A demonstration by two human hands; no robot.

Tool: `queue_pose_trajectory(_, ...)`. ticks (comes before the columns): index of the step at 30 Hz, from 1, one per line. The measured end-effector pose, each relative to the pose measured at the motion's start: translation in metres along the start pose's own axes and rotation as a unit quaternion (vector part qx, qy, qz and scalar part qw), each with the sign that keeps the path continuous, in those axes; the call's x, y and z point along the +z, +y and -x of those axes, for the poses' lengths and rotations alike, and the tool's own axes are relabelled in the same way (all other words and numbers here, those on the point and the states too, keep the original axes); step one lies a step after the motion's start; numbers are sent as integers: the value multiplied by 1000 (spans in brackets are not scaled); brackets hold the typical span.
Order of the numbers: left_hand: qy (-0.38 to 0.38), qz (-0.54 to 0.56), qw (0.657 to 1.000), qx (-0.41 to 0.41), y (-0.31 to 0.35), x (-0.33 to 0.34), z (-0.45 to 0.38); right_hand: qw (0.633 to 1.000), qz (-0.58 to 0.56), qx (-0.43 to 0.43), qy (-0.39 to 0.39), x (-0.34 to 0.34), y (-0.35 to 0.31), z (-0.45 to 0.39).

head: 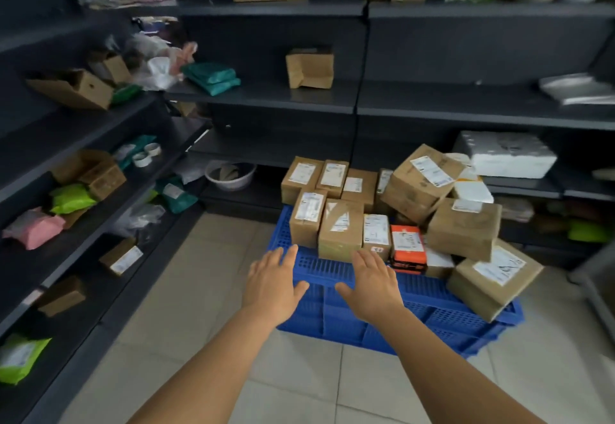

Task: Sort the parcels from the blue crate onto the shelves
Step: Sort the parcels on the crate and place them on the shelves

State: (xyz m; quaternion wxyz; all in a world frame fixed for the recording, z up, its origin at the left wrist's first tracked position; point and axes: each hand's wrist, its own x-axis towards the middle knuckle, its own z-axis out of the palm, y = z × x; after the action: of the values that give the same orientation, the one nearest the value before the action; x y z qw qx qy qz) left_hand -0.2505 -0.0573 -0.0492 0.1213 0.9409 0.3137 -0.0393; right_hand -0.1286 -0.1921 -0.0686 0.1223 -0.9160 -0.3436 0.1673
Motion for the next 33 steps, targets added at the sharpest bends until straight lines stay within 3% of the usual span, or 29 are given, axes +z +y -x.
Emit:
queue_pose_trajectory(10,-4,3,994,106,108,7,-70,994,-22,96,48,-50,106,-22)
queue_pose_trajectory(20,-39,17,983,177,171,5,-176,977,-71,181,89,-82,162,-73)
queue_pose_trajectory(33,-88,51,979,175,199,21,-327,932,-213,264,124,-109,192,-204)
